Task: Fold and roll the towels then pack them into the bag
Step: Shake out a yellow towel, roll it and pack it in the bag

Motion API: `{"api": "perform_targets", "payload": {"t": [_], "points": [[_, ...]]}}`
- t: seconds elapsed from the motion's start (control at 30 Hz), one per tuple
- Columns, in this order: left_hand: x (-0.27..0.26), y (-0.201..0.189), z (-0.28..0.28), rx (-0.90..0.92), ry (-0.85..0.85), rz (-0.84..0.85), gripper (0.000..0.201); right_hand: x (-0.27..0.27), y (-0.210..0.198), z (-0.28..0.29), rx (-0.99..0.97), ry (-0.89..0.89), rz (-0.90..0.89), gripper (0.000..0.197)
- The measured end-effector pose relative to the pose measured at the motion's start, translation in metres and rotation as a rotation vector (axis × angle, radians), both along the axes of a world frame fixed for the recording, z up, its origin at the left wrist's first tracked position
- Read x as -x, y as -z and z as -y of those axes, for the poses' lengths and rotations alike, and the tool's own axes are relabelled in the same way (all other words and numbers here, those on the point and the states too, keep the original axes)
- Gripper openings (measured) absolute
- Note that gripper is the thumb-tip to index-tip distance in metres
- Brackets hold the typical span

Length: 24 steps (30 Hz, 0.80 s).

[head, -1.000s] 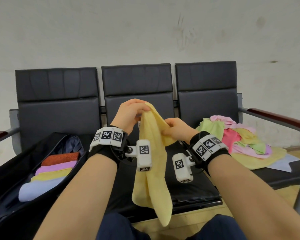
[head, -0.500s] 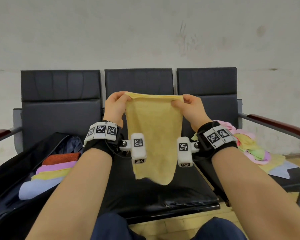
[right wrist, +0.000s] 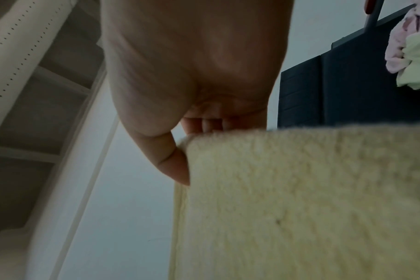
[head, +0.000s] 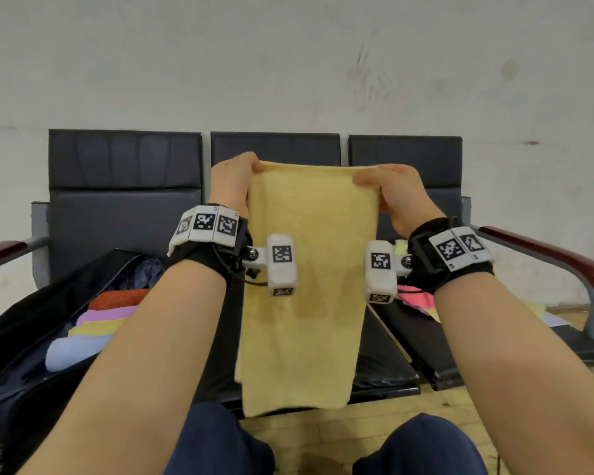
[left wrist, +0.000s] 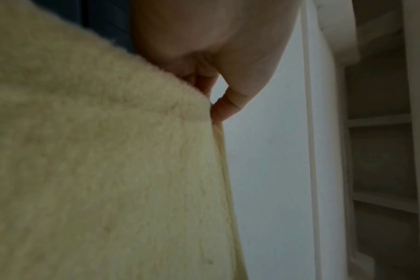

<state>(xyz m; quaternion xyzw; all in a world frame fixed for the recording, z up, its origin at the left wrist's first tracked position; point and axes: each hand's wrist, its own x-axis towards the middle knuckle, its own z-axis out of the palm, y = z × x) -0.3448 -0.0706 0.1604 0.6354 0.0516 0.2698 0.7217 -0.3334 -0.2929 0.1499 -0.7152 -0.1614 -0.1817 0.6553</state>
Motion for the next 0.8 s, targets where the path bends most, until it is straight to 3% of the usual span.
{"api": "perform_targets", "payload": {"t": [0.13, 0.23, 0.33, 0.4, 0.5, 0.57, 0.67, 0.8], "points": [[-0.013, 0.000, -0.010, -0.119, -0.026, -0.099, 0.015, -0.012, 0.005, 0.002, 0.131, -0.048, -0.047, 0.013], [-0.039, 0.019, -0.022, -0.305, 0.021, -0.170, 0.004, -0.036, 0.018, 0.000, 0.296, -0.025, -0.099, 0.029], [-0.073, 0.041, -0.031, -0.451, 0.023, -0.143, 0.021, -0.070, 0.033, -0.009, 0.408, 0.036, -0.133, 0.040], [-0.091, 0.049, -0.036, -0.424, 0.019, -0.113, 0.022, -0.087, 0.039, -0.019, 0.413, 0.081, -0.116, 0.025], [-0.120, 0.055, -0.042, -0.284, 0.049, 0.033, 0.015, -0.118, 0.049, -0.034, 0.244, 0.109, -0.064, 0.016], [-0.135, 0.066, -0.046, -0.299, 0.043, 0.132, 0.014, -0.136, 0.061, -0.040, 0.200, 0.152, -0.014, 0.008], [-0.157, 0.102, -0.057, -0.434, 0.030, 0.122, 0.017, -0.162, 0.099, -0.048, 0.280, 0.189, -0.008, 0.007], [-0.171, 0.176, -0.065, -0.503, 0.058, -0.048, 0.019, -0.178, 0.168, -0.056, 0.484, 0.190, -0.105, 0.002]]}}
